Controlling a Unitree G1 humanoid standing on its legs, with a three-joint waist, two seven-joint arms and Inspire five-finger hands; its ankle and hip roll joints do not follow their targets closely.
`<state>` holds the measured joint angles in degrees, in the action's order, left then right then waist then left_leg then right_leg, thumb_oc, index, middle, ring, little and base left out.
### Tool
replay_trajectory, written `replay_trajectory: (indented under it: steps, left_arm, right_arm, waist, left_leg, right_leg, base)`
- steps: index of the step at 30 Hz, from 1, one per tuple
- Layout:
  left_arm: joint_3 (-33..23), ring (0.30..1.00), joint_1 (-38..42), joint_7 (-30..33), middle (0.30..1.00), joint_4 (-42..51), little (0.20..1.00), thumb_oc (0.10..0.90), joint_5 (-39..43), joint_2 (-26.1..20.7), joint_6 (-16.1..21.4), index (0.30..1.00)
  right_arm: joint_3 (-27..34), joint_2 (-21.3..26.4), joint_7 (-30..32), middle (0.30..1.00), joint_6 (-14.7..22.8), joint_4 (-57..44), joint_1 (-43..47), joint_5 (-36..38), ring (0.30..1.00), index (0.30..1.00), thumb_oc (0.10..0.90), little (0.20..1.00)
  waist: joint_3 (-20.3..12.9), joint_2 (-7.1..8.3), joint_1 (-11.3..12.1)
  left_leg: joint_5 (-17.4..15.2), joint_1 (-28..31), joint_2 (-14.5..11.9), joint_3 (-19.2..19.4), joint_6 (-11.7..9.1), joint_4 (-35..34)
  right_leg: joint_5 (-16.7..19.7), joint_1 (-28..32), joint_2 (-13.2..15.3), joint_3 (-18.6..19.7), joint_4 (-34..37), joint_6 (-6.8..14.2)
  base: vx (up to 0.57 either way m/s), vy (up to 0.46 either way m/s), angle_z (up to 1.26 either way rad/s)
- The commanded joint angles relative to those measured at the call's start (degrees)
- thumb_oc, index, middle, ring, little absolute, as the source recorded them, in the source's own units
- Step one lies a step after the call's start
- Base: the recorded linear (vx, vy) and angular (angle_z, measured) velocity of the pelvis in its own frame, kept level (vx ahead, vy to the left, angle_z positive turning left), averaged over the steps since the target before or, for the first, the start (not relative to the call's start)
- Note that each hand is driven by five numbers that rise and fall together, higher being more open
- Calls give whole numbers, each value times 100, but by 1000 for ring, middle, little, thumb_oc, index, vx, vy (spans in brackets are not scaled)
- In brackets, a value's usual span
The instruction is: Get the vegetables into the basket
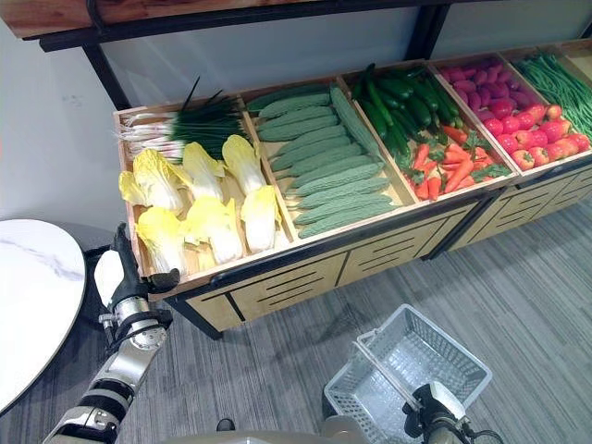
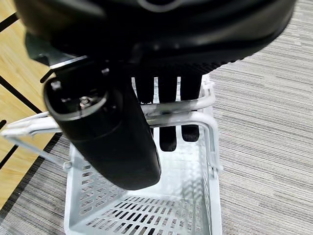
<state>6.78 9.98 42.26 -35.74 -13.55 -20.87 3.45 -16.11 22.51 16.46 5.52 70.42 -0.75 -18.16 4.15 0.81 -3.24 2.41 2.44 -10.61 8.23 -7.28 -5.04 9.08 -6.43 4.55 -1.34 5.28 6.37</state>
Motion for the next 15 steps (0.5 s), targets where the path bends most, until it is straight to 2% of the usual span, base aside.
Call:
replay_trajectory:
  steps: [1,10,11,12,15]
  left_arm:
    - [-22,1000,1070,301,1000,-255,1000,900,-192,-377,89,1000]
    - [562,1000,1488,97,1000,-1245,1000,900,-860,-526,-453,1000]
    - [594,805,1499,59,805,-1331,805,761,-886,-521,-480,805]
    - [612,300,1453,-68,300,-1373,300,400,-934,-510,-533,300]
    - [476,300,1374,-76,300,-1592,300,400,-717,-427,-498,300]
  right_arm:
    - [-246,47,268,300,114,0,146,15,300,300,400,300]
    - [-372,59,325,300,165,2,327,80,300,300,400,300]
    - [-372,62,318,300,163,6,322,74,300,300,400,300]
    - [-354,66,314,300,151,35,326,73,300,300,400,300]
    - [-356,71,300,300,139,15,308,39,300,300,400,300]
  waist:
    - [-111,383,-80]
    - [-33,357,-155]
    - [-30,356,-159]
    - [-28,336,-155]
    - [-14,328,-153]
  left_leg:
    - [-65,-182,-9,-188,-100,4]
    - [-54,-244,-25,-118,-93,4]
    - [-62,-227,-24,-116,-93,4]
    - [-79,-187,-15,-114,-87,4]
    - [-88,-133,-14,-104,-85,4]
  right_leg:
    - [-172,77,281,-176,-28,361]
    - [-135,-56,246,-77,-28,368]
    - [-140,-42,249,-82,-28,369]
    - [-155,4,247,-95,-28,364]
    - [-170,56,246,-79,-28,357]
  base:
    - [-6,-16,-6]
    - [-4,-7,-7]
    - [0,0,0]
    - [0,0,0]
    - [0,0,0]
